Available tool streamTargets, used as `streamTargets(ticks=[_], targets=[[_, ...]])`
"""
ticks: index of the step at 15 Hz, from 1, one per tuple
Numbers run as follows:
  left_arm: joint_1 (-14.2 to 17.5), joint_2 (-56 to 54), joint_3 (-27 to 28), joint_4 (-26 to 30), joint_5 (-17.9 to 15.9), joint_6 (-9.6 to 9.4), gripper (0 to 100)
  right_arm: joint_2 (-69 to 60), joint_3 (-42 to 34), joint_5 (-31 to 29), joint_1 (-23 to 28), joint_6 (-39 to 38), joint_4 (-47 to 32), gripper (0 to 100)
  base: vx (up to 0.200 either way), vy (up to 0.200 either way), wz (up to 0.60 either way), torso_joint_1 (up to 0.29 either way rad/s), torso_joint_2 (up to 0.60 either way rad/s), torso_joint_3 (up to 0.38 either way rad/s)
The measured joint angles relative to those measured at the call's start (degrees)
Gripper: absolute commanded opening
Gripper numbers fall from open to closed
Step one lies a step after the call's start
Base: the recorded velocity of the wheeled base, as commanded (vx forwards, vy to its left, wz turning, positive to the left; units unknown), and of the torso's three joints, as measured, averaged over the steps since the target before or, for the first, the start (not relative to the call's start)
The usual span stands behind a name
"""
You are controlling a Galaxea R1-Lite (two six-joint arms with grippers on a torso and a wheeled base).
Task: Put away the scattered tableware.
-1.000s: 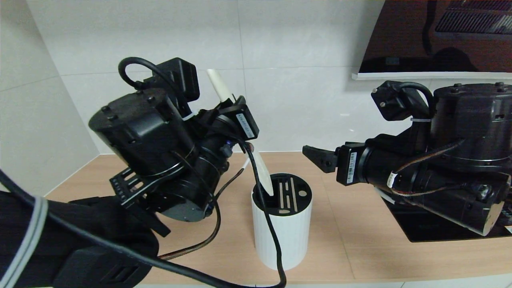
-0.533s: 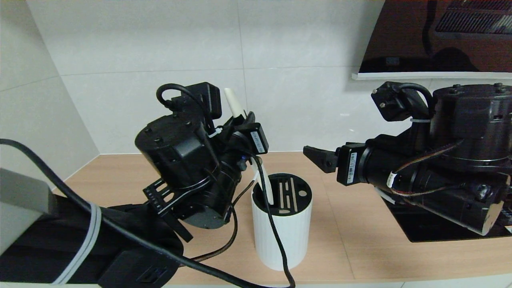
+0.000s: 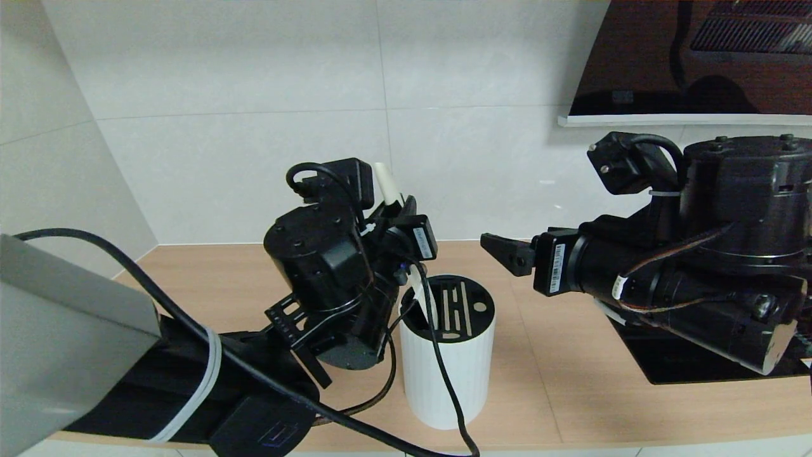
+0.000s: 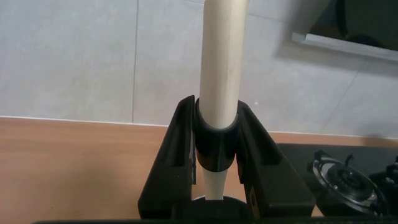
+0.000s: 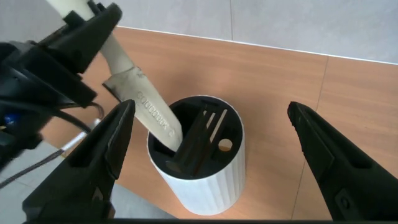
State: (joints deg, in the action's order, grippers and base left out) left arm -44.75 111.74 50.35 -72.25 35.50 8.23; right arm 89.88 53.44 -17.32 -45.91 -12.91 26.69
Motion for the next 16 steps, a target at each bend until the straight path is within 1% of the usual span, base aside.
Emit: streamTargets(ticks=[3,8,10,11,16], targets=[[0.0,1.7,0.0,-0.5,0.0,0.13,0,0.1,0.0,0.0,0.0,0.0,0.0,100,0.0,0.0,0.0,0.0,0.0,0.0],[-0.6,5.2,-0.1,-3.4,0.0,0.66,0,0.2,0.0,0.0,0.0,0.0,0.0,100,0.0,0.0,0.0,0.0,0.0,0.0],[-1.3,6.1,-0.1,-3.7,0.0,1.8,0,0.2,0.0,0.0,0.0,0.0,0.0,100,0.0,0.0,0.0,0.0,0.0,0.0],[-1.6,6.6,-0.4,-2.3,0.0,2.0,0,0.2,0.0,0.0,0.0,0.0,0.0,100,0.0,0.0,0.0,0.0,0.0,0.0],[-1.7,8.4,-0.7,-3.0,0.4,2.19,0,0.3,-0.1,0.0,0.0,0.0,0.0,100,0.0,0.0,0.0,0.0,0.0,0.0]])
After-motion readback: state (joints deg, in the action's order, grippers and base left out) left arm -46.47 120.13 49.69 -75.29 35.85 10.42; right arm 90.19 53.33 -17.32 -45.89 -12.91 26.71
